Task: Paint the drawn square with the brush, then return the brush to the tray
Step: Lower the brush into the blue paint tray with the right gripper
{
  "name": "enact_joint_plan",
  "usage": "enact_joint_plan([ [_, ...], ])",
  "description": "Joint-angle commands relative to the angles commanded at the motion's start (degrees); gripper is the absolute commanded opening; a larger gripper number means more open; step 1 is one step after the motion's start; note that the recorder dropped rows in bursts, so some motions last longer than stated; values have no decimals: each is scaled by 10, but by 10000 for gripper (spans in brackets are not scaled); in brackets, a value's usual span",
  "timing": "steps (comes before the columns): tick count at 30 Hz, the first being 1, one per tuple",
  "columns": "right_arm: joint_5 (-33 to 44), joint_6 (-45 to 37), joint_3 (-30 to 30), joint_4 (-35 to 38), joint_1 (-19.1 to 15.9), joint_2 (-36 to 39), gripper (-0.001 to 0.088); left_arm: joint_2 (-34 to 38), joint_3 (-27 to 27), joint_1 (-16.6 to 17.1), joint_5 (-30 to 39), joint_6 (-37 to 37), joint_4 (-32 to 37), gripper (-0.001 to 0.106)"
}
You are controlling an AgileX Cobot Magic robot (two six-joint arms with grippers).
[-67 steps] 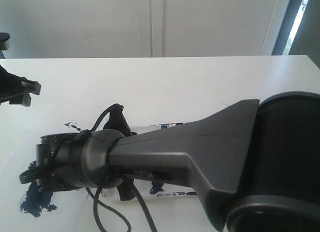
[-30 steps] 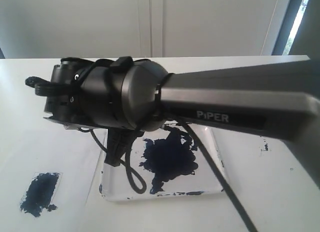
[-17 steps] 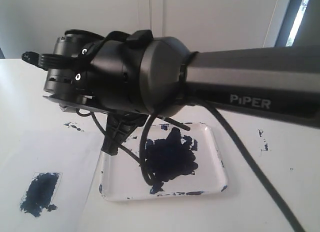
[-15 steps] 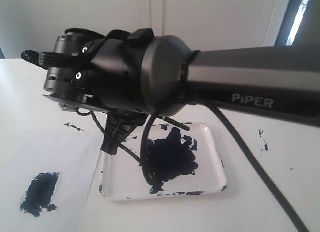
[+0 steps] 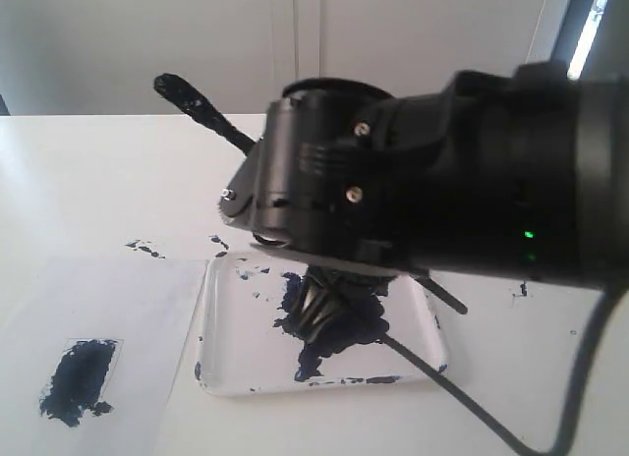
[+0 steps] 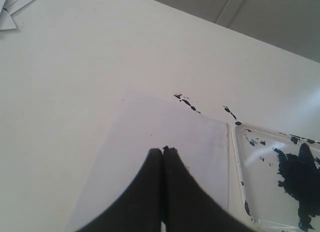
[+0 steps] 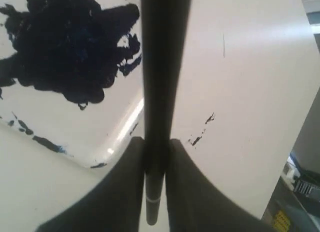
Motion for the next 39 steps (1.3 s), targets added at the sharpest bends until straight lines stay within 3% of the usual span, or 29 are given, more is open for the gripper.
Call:
enact_joint_plan([
  [6,-26,58,95,10,-6,-2,0,-56,40,0,-41,-20,-27,0],
  [16,-87,80,159,62,-6,-2,0,-69,85,0,-59,-20,-86,0],
  [26,-129,80,198,113,-6,10,0,-69,96,0,-83,-31,-96,0],
  [31,-138,80,199,121,-6,75,0,-69,116,0,-102,-30,-143,0],
  [39,-139,83,199,120,-6,138,0,-69,116,0,-123,-26,-145,0],
])
